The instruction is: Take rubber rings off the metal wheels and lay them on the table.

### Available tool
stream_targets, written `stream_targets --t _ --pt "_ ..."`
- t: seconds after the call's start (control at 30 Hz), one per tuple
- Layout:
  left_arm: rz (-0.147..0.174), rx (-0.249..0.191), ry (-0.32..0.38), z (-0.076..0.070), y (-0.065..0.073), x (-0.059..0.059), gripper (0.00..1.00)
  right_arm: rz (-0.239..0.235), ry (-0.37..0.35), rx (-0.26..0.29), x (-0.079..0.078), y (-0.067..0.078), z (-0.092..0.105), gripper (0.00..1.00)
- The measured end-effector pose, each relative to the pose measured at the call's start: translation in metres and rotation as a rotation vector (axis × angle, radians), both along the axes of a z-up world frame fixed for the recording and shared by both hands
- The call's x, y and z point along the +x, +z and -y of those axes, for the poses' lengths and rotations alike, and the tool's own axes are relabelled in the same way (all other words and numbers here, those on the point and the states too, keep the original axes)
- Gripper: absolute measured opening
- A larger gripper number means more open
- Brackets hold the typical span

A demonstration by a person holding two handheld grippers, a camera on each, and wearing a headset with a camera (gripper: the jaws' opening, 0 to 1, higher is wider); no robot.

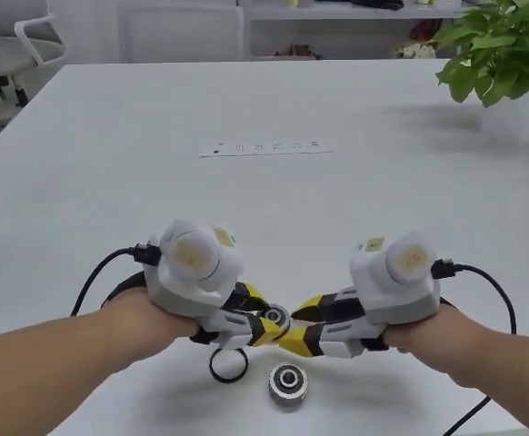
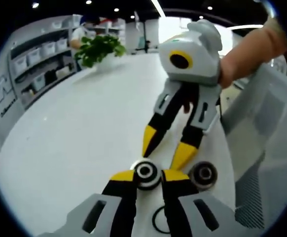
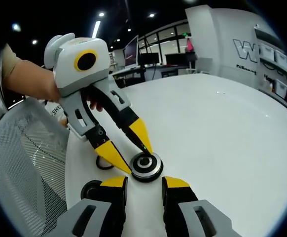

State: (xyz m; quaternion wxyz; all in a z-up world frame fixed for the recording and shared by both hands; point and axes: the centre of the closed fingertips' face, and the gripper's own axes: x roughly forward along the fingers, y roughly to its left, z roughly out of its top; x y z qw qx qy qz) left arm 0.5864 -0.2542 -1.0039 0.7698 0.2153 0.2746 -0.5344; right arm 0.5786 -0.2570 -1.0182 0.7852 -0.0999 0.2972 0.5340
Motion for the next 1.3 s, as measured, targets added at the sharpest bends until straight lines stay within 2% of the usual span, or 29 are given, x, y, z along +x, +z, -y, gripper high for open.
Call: stream_targets --t 0.17,0.33,0.47,0.53,0.87,1.1,1.3 --pt "-0.012 -0.008 0.011 -0.001 -0.001 0.001 0.20 0.006 0.003 0.000 0.000 0.000 -0.001 0.26" --pt "-0.062 -0.048 0.046 -0.001 0.000 0.004 0.19 0.005 0.006 0.001 0.000 0.000 -0.003 0.26" --pt "-0.032 -0.030 0.051 -0.002 0.000 0.006 0.14 0.008 0.007 0.001 0.000 0.000 -0.004 0.26" --pt "-0.036 -0.035 0.062 -0.001 0.000 0.006 0.14 0.012 0.001 0.009 0.001 0.001 -0.004 0.26" --pt "-0.014 -0.026 0.071 -0.001 -0.001 0.004 0.13 0.058 -0.001 0.007 0.007 0.005 -0.011 0.32" --pt "-0.008 -0.024 0.084 -0.001 0.000 0.004 0.13 0.074 0.024 -0.022 0.006 -0.001 -0.012 0.28" --pt "-0.006 -0.026 0.092 -0.001 0.000 0.003 0.13 0.077 0.021 -0.020 0.005 0.000 -0.008 0.25"
